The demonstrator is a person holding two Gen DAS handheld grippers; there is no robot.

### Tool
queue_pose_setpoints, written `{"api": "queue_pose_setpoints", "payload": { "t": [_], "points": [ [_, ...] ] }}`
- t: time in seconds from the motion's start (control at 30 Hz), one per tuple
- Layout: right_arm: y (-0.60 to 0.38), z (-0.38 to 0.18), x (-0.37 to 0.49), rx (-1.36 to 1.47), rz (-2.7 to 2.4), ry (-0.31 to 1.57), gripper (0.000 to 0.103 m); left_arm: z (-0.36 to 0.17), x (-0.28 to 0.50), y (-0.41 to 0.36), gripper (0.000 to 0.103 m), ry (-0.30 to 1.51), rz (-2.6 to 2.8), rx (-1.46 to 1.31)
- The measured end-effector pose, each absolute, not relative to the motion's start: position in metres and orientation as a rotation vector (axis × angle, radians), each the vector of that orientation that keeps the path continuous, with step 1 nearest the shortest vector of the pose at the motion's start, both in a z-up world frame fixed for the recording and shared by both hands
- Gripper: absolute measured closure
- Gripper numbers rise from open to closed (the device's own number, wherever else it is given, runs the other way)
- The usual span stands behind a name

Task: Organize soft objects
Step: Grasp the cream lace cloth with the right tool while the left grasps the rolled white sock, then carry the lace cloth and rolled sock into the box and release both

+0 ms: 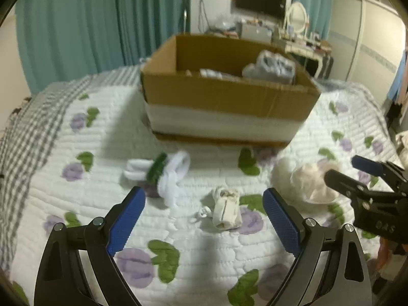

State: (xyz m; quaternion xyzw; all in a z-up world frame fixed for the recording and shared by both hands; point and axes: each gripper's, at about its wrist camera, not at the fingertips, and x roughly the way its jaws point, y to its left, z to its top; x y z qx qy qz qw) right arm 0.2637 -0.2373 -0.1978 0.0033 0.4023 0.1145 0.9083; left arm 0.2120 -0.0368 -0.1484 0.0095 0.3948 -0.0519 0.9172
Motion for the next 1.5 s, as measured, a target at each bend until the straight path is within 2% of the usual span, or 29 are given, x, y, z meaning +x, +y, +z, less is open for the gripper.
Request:
{"api": "queue_pose_setpoints", "payload": {
  "t": [0.1, 0.17, 0.23, 0.33, 0.37, 0.4, 0.43, 0.47, 0.57, 0.7, 0.97, 1.2, 1.5],
  "points": [
    [-0.243, -0.213, 0.276, 0.050, 0.261, 0.889, 0.043, -0.161, 0.217, -0.042, 0.010, 0.843, -0.123, 0.033],
    [-0.242, -0.217, 0.279, 0.057, 0.274, 0.905, 0.049, -0.169, 0.220, -0.045, 0.010, 0.857, -0.137, 0.041],
    [-0.238, -0.222, 0.281, 0.034, 0.282, 0.933, 0.064, -0.176, 0.223, -0.047, 0.010, 0.872, -0.154, 0.046],
    [-0.232, -0.226, 0.278, -0.015, 0.264, 0.943, 0.078, -0.185, 0.225, -0.047, 0.010, 0.893, -0.157, 0.043],
    [-0.233, -0.225, 0.277, -0.014, 0.260, 0.937, 0.080, -0.187, 0.226, -0.046, 0.013, 0.899, -0.162, 0.038],
    [-0.235, -0.224, 0.275, -0.008, 0.252, 0.927, 0.084, -0.189, 0.227, -0.045, 0.024, 0.905, -0.171, 0.030],
    [-0.238, -0.221, 0.273, 0.000, 0.244, 0.912, 0.086, -0.190, 0.227, -0.044, 0.028, 0.908, -0.178, 0.024],
    [-0.241, -0.218, 0.270, 0.005, 0.235, 0.894, 0.086, -0.191, 0.228, -0.042, 0.031, 0.916, -0.186, 0.016],
    [-0.245, -0.209, 0.263, 0.005, 0.216, 0.856, 0.087, -0.190, 0.228, -0.038, 0.060, 0.920, -0.205, 0.006],
    [-0.244, -0.205, 0.257, -0.007, 0.207, 0.834, 0.089, -0.186, 0.223, -0.037, 0.074, 0.919, -0.233, 0.031],
    [-0.251, -0.188, 0.236, 0.011, 0.184, 0.780, 0.089, -0.168, 0.203, -0.031, 0.075, 0.884, -0.240, 0.065],
    [-0.243, -0.160, 0.210, 0.008, 0.193, 0.730, 0.089, -0.131, 0.175, -0.029, 0.075, 0.816, -0.279, 0.103],
    [-0.209, -0.088, 0.173, -0.034, 0.236, 0.602, 0.089, -0.059, 0.141, -0.028, 0.075, 0.670, -0.290, 0.155]
  ]
}}
